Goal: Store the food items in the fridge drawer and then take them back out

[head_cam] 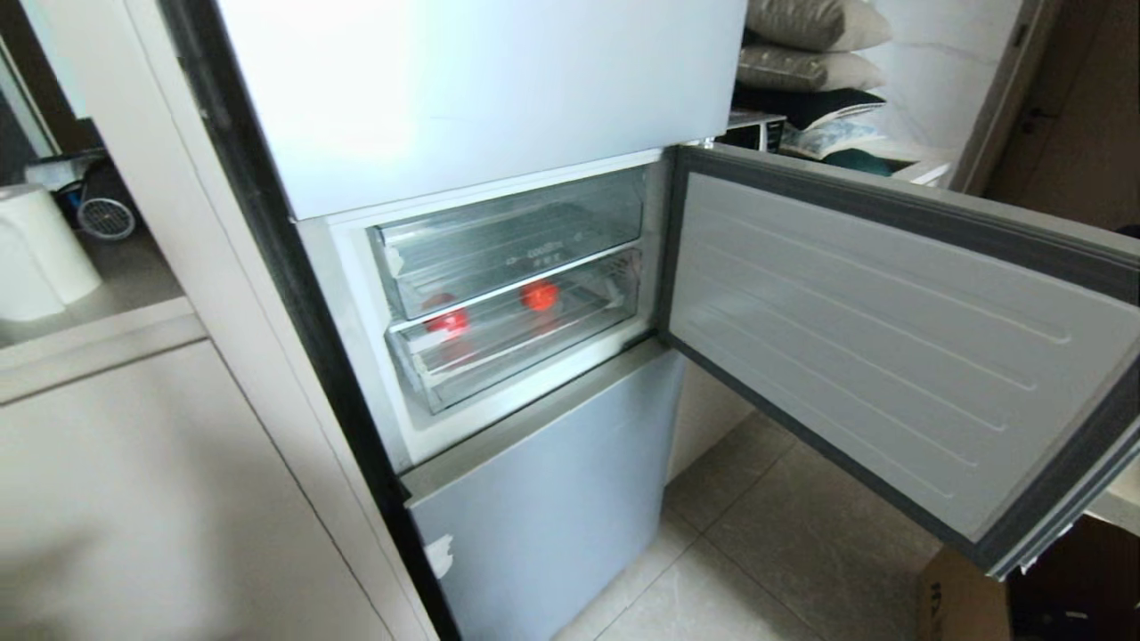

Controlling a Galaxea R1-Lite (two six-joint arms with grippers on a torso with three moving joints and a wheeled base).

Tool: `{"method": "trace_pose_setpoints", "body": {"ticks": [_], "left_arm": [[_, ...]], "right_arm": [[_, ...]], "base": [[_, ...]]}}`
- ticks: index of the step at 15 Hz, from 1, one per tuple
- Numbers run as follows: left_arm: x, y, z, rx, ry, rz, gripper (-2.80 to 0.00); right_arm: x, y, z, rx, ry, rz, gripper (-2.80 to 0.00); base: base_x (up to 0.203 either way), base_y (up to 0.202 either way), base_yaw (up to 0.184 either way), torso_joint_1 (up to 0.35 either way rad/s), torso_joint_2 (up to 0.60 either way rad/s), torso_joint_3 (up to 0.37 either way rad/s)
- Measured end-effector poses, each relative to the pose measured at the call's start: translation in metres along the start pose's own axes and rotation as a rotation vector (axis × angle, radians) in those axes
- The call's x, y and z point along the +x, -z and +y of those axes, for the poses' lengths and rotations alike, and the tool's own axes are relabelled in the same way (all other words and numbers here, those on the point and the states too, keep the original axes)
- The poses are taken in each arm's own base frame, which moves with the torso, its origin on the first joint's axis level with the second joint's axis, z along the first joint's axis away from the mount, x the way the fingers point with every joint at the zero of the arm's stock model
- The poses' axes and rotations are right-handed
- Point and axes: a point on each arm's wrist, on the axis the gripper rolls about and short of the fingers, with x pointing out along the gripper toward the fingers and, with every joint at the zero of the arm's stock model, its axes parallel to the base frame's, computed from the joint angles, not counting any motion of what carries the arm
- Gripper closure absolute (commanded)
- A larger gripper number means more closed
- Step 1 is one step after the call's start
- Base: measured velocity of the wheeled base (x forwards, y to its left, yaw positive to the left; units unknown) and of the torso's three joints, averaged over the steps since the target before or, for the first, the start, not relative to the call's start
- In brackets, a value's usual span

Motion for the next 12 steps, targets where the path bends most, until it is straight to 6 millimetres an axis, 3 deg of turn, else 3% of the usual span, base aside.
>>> {"method": "trace_pose_setpoints", "body": {"ticks": [12], "left_arm": [[0.0,0.0,0.0,0.0,0.0,0.0,0.0]], "right_arm": [[0.0,0.0,0.0,0.002,0.0,0.0,0.0]], "base": [[0.002,-0.008,0.175,0.003,0.0,0.002]]}}
